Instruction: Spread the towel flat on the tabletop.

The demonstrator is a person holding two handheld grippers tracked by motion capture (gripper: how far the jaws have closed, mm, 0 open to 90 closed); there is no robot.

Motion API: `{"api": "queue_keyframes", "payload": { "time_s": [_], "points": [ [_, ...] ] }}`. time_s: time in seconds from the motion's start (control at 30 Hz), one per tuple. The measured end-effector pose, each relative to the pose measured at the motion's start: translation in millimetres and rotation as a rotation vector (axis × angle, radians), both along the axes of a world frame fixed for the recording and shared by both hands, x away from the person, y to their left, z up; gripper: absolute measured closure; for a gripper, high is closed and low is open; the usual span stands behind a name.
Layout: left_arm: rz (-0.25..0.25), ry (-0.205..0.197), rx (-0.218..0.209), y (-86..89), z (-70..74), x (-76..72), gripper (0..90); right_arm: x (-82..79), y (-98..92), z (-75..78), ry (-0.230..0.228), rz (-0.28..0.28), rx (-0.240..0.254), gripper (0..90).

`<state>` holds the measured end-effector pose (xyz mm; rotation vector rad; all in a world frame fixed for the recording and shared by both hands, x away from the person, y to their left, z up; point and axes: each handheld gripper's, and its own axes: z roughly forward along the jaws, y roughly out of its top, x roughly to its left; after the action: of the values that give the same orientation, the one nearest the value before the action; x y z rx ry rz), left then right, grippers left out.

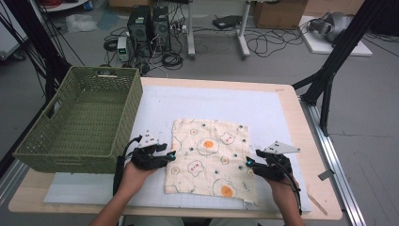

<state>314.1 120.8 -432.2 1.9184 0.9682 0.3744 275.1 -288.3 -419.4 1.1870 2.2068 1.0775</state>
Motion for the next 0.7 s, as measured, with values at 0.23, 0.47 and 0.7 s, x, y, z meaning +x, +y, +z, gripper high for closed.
{"api": "queue_keyframes", "payload": {
  "time_s": [0.23, 0.47, 0.7],
  "points": [
    [0.095, -0.032, 0.008, -9.0, 2.3, 47.5, 48.6, 3.9, -4.7, -2.0, 0.002, -0.014, 0.01, 44.9],
    [0.228, 0.0, 0.005, -15.4, -3.3, 95.7, 50.1, 7.4, -4.6, -4.8, 0.004, -0.014, 0.003, 44.3],
    [0.267, 0.042, 0.085, -20.8, -19.1, 115.8, 55.2, 12.1, -6.3, -6.6, 0.01, -0.01, 0.009, 43.8]
  ]
}}
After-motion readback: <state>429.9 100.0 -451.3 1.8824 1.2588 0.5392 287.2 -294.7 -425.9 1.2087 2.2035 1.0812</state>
